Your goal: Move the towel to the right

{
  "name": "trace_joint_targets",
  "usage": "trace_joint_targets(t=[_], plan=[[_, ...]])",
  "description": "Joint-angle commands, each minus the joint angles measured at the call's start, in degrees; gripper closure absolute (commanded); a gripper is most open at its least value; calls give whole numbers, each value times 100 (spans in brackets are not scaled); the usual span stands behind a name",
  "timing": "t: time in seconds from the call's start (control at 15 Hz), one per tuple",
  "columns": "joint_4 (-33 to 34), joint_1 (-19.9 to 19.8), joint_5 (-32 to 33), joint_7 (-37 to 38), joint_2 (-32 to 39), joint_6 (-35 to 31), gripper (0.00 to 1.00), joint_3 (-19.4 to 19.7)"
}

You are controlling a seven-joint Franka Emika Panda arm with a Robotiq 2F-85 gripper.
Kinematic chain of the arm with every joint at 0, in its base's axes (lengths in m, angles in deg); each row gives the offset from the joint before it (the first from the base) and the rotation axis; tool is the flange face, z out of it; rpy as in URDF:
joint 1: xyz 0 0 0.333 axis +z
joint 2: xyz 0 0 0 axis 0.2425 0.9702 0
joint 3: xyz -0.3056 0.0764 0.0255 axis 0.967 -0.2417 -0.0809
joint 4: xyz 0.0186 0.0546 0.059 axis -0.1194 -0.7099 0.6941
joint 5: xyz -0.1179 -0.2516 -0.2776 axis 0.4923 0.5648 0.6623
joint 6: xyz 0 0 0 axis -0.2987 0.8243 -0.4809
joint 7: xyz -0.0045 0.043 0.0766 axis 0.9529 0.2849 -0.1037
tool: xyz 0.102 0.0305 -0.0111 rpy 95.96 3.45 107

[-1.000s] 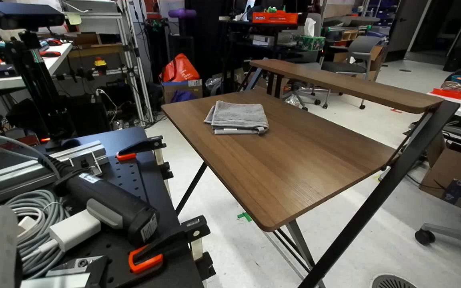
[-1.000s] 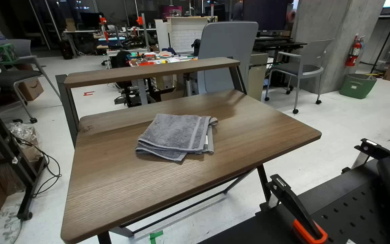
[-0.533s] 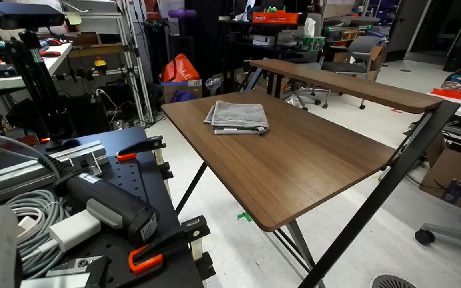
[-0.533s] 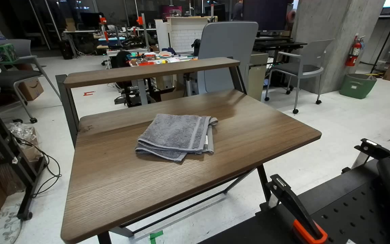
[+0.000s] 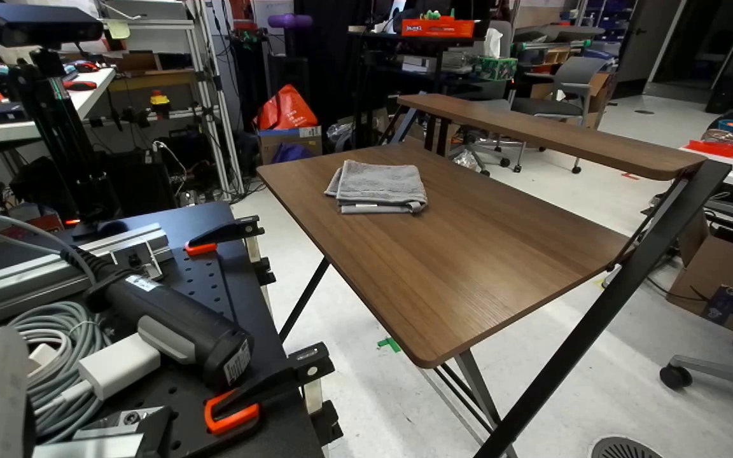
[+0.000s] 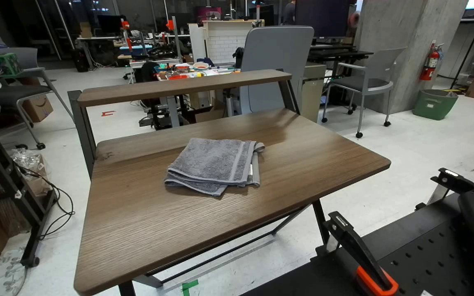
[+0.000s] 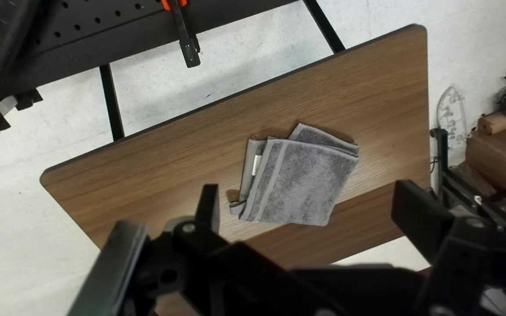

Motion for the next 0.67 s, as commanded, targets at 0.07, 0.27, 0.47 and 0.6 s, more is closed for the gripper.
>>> trace_joint_targets(t=[0.07, 0.27, 0.47, 0.6], plan=[[724, -587, 568, 739, 1588, -472, 0, -158], [1187, -746, 1161, 1382, 2540, -598, 0, -181], [1656, -593, 1736, 1997, 3362, -498, 0, -34], [1921, -391, 1973, 2221, 3803, -429, 0, 119]])
